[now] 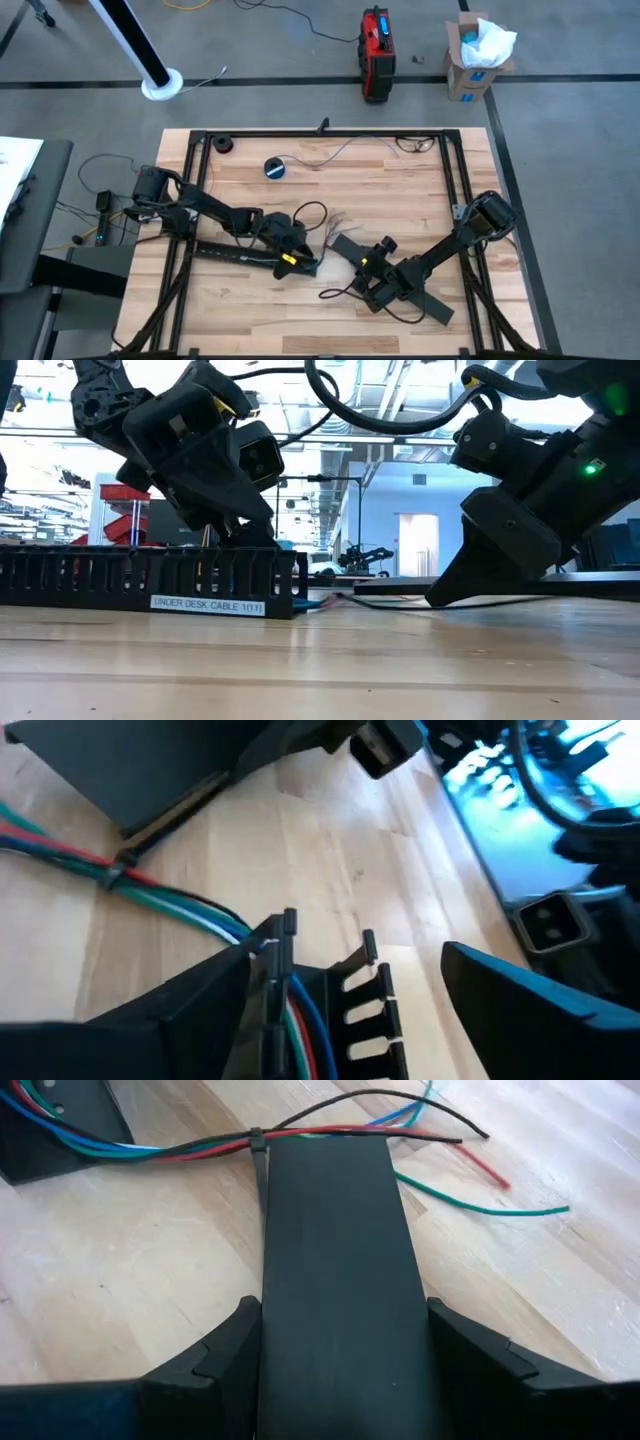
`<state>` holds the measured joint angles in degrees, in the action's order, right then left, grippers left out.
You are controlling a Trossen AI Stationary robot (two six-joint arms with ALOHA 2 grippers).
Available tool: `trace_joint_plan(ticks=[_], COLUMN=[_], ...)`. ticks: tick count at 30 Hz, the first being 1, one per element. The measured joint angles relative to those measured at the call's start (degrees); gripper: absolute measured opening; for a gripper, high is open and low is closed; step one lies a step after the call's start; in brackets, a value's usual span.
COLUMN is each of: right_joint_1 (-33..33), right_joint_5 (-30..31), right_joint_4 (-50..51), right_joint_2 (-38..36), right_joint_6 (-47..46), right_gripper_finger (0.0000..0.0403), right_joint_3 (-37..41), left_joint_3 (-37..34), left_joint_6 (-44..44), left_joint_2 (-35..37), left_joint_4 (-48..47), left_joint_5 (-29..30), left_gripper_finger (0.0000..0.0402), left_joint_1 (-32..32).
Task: Ziptie cables
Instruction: Close the black cable duct with the black cable duct cover
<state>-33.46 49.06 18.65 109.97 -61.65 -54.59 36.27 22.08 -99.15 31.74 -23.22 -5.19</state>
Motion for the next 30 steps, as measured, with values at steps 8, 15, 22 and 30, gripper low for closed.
trace_joint_plan(ticks=[8, 15, 22, 30], right_joint_1=[-2.12, -6.27, -7.16, -6.53], right_joint_5=[-0.09, -0.16, -0.03, 0.17], right_joint_4=[5.05, 11.13, 11.79, 14.21], right_joint_2=[-0.09, -0.25, -2.71, -3.5], right_joint_6=[-6.59, -16.47, -16.07, -15.85], right_gripper_finger=[0.0219, 0.0219, 0.0219, 0.0219], right_joint_3=[-0.09, -0.13, -0.2, -0.2], left_joint_3=[0.0, 0.11, 0.09, 0.02], left_joint_6=[-1.26, -8.28, -15.31, -4.93], left_joint_2=[4.84, 16.0, 15.47, 11.91], left_joint_4=[-1.87, -18.78, -22.53, -14.01], left_joint_5=[-3.42, 1.25, 14.95, 12.28], left_gripper_finger=[0.0331, 0.0331, 0.0331, 0.0331], left_joint_1=[4.32, 2.74, -0.99, -5.93])
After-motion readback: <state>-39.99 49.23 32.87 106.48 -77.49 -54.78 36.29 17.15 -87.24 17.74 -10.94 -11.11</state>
